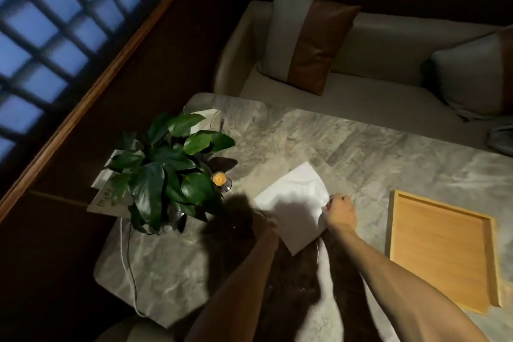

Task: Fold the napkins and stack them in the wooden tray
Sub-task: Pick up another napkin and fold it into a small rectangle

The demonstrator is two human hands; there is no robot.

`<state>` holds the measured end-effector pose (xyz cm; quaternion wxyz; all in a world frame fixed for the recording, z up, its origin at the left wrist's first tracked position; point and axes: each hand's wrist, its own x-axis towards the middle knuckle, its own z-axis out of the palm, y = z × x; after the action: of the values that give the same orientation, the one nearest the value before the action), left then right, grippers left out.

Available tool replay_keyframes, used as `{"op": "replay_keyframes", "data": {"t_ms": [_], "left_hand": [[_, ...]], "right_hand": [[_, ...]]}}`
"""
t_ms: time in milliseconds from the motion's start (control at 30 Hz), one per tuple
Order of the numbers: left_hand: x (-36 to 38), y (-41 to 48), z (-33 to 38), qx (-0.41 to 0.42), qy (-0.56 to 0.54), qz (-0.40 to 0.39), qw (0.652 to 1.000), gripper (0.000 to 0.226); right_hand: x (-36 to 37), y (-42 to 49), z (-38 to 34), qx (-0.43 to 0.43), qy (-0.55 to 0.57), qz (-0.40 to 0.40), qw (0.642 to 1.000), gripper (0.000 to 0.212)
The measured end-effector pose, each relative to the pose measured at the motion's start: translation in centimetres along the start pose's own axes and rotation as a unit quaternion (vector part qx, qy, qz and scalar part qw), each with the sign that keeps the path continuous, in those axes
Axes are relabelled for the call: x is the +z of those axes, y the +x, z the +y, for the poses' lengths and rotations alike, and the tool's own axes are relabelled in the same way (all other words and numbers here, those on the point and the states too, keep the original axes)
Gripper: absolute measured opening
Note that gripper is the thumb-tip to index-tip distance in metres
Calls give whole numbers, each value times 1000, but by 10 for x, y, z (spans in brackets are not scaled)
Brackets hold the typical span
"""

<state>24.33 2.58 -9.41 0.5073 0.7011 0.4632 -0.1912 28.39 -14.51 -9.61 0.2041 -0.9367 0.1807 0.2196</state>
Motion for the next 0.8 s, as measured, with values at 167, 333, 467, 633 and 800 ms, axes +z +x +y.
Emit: {"op": "replay_keyframes", "data": {"t_ms": [167,333,467,633,800], "left_hand": [[-1,-13,10,0,37,21,999,61],[-22,-42,37,202,26,-62,977,89],[-26,-78,65,221,-76,-321,918,74],[3,-172,104,314,-79,-295,899,40],[43,-276,133,413,-63,-295,859,26]], "right_hand": [[-21,-10,-8,-106,-27,81,991,17],[-103,-39,-13,-347,39,-10,937,15],[-190,-68,-1,-399,-17,-84,913,23],[-307,-110,45,-436,117,10,892,38],[-355,-138,143,-233,442,-41,865,82]]}}
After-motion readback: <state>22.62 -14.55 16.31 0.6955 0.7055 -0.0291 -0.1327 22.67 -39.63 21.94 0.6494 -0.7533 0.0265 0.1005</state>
